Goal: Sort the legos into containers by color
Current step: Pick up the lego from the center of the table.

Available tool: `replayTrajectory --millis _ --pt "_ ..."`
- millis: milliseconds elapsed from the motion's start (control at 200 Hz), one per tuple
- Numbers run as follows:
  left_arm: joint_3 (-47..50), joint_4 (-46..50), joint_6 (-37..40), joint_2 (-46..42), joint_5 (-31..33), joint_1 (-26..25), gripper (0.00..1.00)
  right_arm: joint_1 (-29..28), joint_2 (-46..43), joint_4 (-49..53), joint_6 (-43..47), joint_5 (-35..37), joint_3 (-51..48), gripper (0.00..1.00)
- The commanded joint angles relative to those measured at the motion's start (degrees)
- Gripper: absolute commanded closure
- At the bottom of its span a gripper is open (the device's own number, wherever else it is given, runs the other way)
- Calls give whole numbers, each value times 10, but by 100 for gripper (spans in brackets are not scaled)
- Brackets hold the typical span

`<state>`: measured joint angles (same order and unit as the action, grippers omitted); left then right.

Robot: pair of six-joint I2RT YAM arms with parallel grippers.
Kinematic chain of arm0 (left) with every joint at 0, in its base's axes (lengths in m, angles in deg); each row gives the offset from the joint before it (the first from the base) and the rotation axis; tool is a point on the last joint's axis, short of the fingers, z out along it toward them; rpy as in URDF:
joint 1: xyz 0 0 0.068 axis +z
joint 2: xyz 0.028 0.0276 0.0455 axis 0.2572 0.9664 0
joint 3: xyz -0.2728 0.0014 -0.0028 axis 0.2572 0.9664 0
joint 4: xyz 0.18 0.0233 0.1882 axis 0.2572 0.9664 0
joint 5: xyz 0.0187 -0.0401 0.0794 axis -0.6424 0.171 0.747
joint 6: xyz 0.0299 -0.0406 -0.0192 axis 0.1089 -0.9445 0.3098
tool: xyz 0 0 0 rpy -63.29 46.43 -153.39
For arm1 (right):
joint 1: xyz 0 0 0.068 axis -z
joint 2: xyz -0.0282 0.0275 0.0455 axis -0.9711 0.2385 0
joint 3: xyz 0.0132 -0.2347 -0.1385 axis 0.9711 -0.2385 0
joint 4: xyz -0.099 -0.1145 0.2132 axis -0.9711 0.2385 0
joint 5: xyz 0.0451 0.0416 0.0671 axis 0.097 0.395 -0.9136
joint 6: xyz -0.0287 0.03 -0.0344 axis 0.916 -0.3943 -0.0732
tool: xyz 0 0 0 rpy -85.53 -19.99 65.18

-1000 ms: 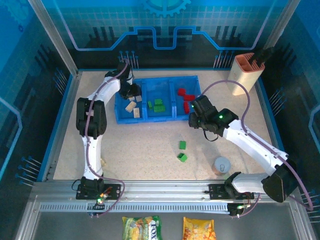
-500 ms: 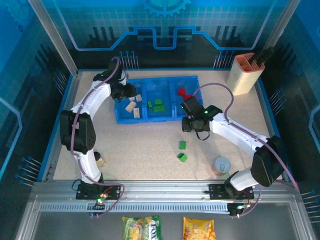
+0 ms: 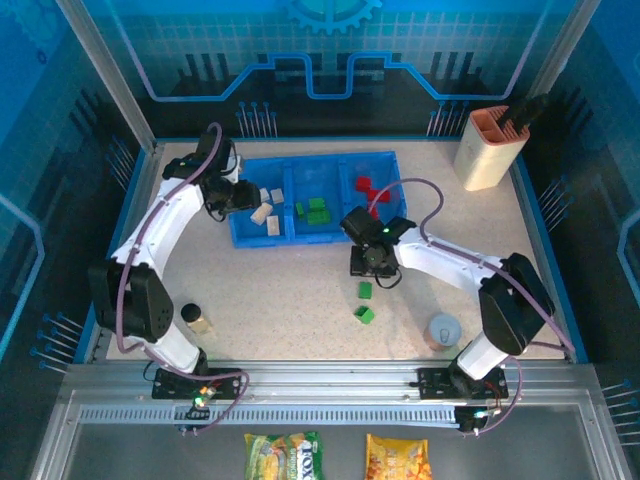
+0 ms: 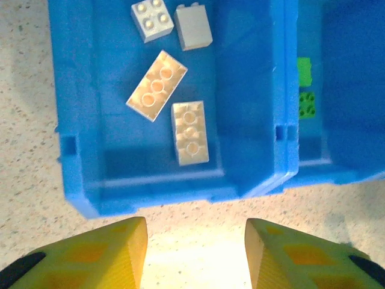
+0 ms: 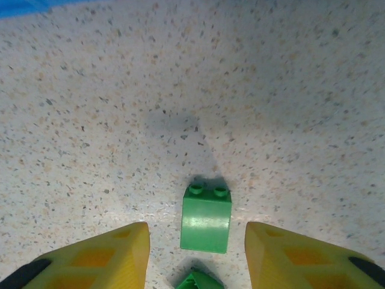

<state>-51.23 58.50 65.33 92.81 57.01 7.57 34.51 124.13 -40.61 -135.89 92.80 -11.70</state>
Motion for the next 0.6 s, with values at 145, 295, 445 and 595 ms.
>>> replayTrajectory --millis 145,295,445,595 --pt "52 26 40 -39 39 21 52 -13 37 -21 -49 -7 -22 52" --pt "86 -12 42 -42 47 31 52 -13 49 -29 -58 -13 -30 51" --pt "113 -42 41 -46 44 33 52 -14 62 -28 -72 -14 -37 51" --pt "131 -53 50 -51 52 35 52 -14 71 -39 -79 -21 -48 51"
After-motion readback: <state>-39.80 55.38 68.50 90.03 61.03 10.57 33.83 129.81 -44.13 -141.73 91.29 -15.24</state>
